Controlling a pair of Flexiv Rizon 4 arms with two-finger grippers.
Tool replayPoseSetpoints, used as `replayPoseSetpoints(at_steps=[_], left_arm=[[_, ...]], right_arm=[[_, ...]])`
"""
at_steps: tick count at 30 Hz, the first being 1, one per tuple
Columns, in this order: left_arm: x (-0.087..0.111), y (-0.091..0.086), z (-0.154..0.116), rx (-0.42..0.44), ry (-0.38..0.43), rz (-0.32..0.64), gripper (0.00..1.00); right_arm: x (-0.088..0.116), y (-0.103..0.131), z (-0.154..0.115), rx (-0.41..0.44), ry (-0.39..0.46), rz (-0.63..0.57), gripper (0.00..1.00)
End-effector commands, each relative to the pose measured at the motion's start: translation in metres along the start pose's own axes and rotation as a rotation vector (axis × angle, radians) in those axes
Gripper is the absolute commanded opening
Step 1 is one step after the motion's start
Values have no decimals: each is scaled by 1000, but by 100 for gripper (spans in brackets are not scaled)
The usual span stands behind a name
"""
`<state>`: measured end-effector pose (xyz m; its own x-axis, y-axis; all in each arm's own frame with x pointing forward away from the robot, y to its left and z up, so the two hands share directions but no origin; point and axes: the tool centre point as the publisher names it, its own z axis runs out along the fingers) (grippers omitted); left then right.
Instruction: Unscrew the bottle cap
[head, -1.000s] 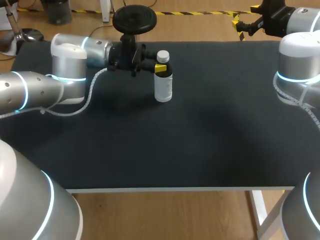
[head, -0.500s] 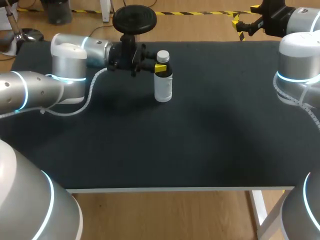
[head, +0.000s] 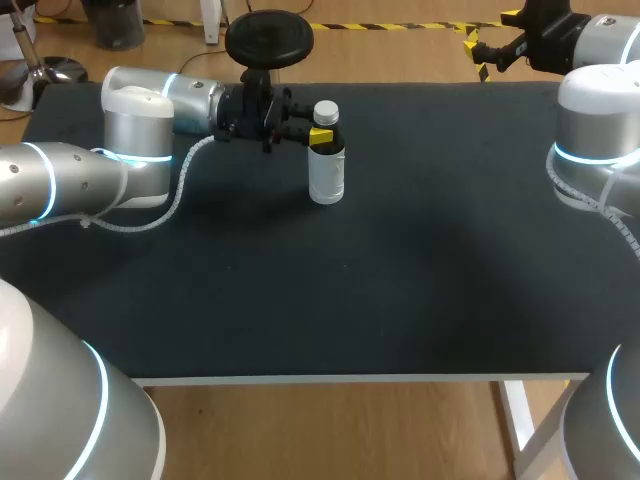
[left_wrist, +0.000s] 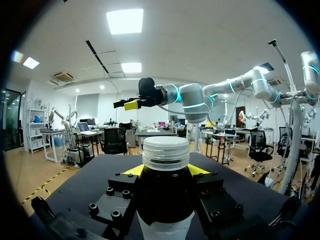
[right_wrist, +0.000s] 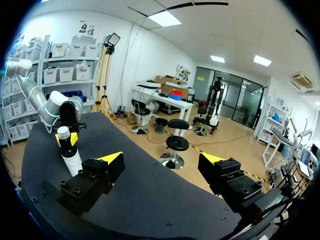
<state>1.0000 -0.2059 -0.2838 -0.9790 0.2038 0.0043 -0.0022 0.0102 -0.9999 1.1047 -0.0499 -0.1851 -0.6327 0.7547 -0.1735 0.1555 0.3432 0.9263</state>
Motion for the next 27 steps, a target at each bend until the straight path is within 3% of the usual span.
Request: replayPoseSetpoints(at_steps=[1, 11, 18, 27], left_arm=[[-2, 0, 0, 1, 4, 0, 0], [-2, 0, 0, 1, 4, 0, 0], [-2, 0, 0, 1, 4, 0, 0], [-2, 0, 0, 1, 4, 0, 0]], right_arm=[[0, 1, 0, 3, 1, 0, 100], [0, 1, 0, 3, 1, 0, 100], [14, 6, 3, -53, 226, -4, 100], [52, 11, 4, -122, 487, 3, 100]])
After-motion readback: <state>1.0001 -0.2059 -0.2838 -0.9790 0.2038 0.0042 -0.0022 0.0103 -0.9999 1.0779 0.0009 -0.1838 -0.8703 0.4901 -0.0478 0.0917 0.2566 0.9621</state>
